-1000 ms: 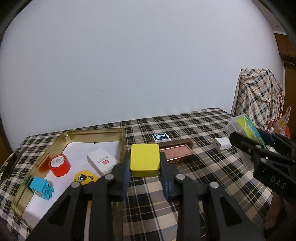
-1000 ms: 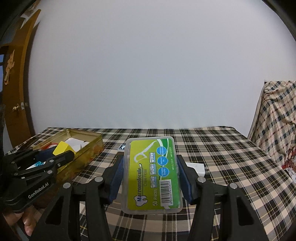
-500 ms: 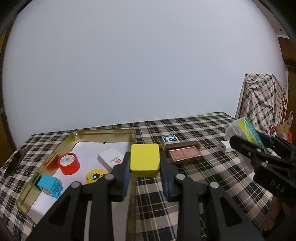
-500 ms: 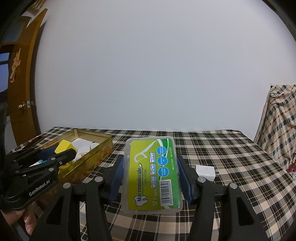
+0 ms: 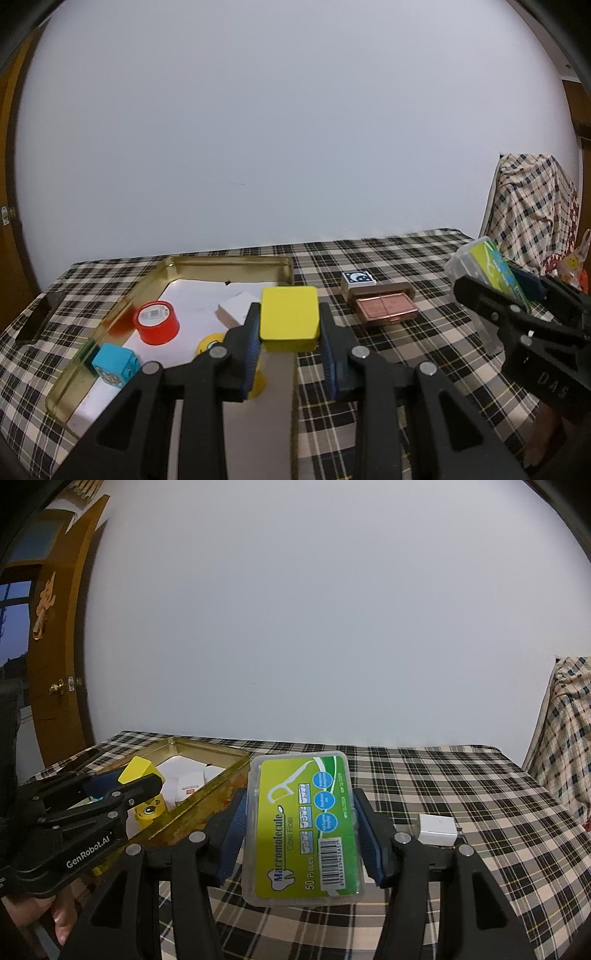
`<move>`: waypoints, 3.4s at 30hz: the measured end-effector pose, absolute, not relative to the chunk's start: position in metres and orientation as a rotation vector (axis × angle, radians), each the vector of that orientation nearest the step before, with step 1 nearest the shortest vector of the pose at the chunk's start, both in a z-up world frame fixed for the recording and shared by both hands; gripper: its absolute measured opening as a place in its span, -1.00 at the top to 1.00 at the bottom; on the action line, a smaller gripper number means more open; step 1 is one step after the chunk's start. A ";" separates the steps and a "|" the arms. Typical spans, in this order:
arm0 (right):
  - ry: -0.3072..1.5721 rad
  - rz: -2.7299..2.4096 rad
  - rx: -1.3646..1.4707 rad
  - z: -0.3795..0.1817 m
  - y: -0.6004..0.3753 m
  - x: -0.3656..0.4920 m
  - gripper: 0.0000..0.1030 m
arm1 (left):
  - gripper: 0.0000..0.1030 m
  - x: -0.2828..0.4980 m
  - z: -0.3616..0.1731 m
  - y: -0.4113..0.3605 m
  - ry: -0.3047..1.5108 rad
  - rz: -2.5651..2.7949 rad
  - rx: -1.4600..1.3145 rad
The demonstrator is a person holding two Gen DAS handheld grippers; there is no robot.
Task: Organize rigid objects
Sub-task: 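Carry the yellow cube with the left gripper while the right carries the green box to the tray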
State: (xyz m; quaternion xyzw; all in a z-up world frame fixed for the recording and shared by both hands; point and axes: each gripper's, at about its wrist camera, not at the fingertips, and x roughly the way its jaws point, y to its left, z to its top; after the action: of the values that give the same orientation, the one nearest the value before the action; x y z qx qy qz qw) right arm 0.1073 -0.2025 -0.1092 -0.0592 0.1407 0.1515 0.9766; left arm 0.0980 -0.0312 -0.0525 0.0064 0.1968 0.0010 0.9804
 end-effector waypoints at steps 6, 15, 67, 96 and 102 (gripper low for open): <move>0.272 0.326 -0.130 -0.109 -0.192 0.105 -0.11 | 0.46 0.097 -0.052 -0.022 0.394 0.016 0.000; 0.267 0.351 -0.129 -0.108 -0.185 0.103 -0.11 | 0.46 0.095 -0.052 -0.008 0.392 0.036 -0.020; 0.279 0.484 -0.202 -0.113 -0.145 0.101 -0.11 | 0.46 0.082 -0.053 0.050 0.377 0.137 -0.077; 0.291 0.553 -0.217 -0.116 -0.126 0.104 -0.11 | 0.46 0.078 -0.055 0.081 0.383 0.172 -0.116; 0.286 0.559 -0.241 -0.117 -0.121 0.102 -0.11 | 0.46 0.075 -0.055 0.087 0.385 0.182 -0.118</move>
State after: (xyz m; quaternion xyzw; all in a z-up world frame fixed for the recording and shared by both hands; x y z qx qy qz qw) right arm 0.1023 -0.1206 -0.1167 -0.1183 0.1402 0.2743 0.9440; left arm 0.0751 0.0871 -0.0552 -0.0585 0.1912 0.0905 0.9756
